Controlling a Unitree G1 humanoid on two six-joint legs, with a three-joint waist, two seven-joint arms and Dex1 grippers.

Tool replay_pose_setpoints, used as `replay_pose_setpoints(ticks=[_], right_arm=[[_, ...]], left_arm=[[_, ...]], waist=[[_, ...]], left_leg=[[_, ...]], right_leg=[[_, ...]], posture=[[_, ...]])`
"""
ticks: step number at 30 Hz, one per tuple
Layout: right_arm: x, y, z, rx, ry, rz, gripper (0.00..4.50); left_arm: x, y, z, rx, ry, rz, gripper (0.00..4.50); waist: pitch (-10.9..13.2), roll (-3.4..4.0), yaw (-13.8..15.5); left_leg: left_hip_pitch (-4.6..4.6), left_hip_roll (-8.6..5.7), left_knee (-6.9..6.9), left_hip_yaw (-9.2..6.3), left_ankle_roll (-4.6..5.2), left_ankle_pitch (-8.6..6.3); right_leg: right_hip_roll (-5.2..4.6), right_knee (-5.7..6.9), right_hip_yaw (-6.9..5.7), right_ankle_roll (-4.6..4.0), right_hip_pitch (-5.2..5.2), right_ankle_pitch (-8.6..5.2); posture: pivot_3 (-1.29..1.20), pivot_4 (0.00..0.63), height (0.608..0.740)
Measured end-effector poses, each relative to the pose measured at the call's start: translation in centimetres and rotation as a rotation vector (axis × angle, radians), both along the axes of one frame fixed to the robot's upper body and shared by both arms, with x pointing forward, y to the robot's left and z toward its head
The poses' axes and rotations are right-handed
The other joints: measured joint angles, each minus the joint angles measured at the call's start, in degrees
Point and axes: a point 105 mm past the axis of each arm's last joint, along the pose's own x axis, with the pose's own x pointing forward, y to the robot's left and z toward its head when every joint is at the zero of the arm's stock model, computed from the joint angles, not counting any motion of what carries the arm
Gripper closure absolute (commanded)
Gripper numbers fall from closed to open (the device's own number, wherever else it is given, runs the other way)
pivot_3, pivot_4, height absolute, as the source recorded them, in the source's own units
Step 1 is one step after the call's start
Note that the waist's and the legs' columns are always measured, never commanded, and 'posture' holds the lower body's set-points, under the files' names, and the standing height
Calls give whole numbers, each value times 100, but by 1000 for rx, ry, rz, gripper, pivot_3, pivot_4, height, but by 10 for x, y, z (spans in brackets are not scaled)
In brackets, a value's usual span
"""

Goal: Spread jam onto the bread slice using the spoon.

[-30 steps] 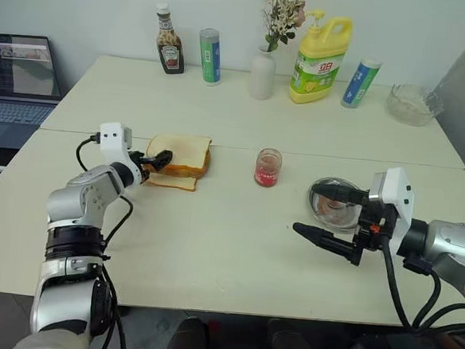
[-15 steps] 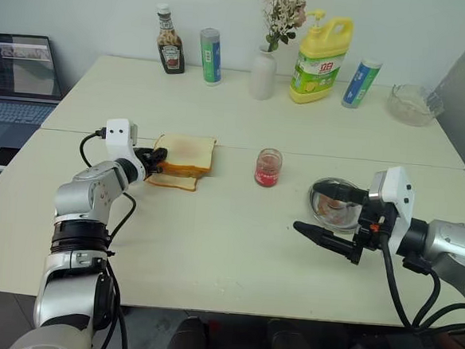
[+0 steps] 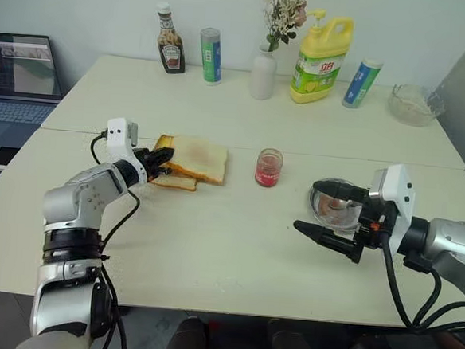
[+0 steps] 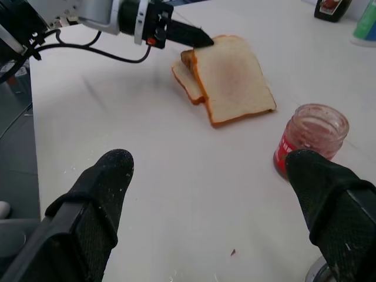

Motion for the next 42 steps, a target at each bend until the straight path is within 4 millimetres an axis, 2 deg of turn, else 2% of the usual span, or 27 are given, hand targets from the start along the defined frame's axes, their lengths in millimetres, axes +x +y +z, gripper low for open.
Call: replay_pose_setpoints(ticks=[3, 9, 13, 17, 20, 25, 27, 33, 42], right_arm=[[-3, -3, -1, 0, 20, 3, 0], [-11, -24, -13, -50, 92, -38, 0], [-14, -33, -11, -53, 101, -59, 0], [-27, -43, -13, -62, 162, -64, 0], [-38, -43, -15, -80, 192, -38, 0], [-47, -35, -22, -96, 211, -16, 0], [-49, -33, -24, -98, 214, -16, 0], [-49, -26, -30, -92, 207, -19, 0], [-45, -24, -31, -104, 143, -32, 0]], left_arm=[[-14, -7, 11, -43, -11, -83, 4465], [-65, -35, 15, -78, 60, -383, 4465], [-81, -46, 22, -97, 67, -499, 4465], [-95, -66, 16, -71, 124, -653, 4465], [-102, -80, 1, -13, 175, -758, 4465], [-87, -98, -43, 167, 182, -826, 4465], [-77, -100, -53, 244, 151, -833, 4465], [-42, -109, -52, 397, -27, -817, 4465], [-28, -115, -67, 509, -120, -802, 4465]], waist=[[0, 0, 1], [1, 0, -2], [0, 0, 0], [1, 0, 19], [0, 0, 14], [1, 0, 17], [1, -1, 15], [1, -2, 19], [1, -2, 14]], left_leg=[[2, -1, 1, -5, 0, 0], [3, -2, 1, -4, 0, 0], [6, -2, 2, -5, 0, 0], [4, -7, 2, -4, 0, 0], [6, -5, 1, -3, 1, 0], [7, -4, 3, 1, 1, 0], [6, -5, 3, 2, 1, 1], [0, -5, 3, 3, 2, 0], [1, -5, 4, 2, 2, 0]], right_leg=[[1, 4, -6, 0, 1, 0], [-1, 2, -4, 22, 2, -15], [1, 2, -5, 20, 5, -17], [0, 0, -4, 19, 6, -18], [2, -1, -2, 18, 6, -19], [6, -1, 5, 12, 5, -22], [7, -3, 6, 12, 5, -22], [6, -8, 7, 13, 4, -21], [8, -5, 8, 16, 4, -23]], posture=[[0, 150, 740], [0, 150, 740], [0, 150, 740], [0, 150, 740], [0, 150, 740], [0, 150, 740], [0, 150, 740], [0, 150, 740], [0, 150, 740]])
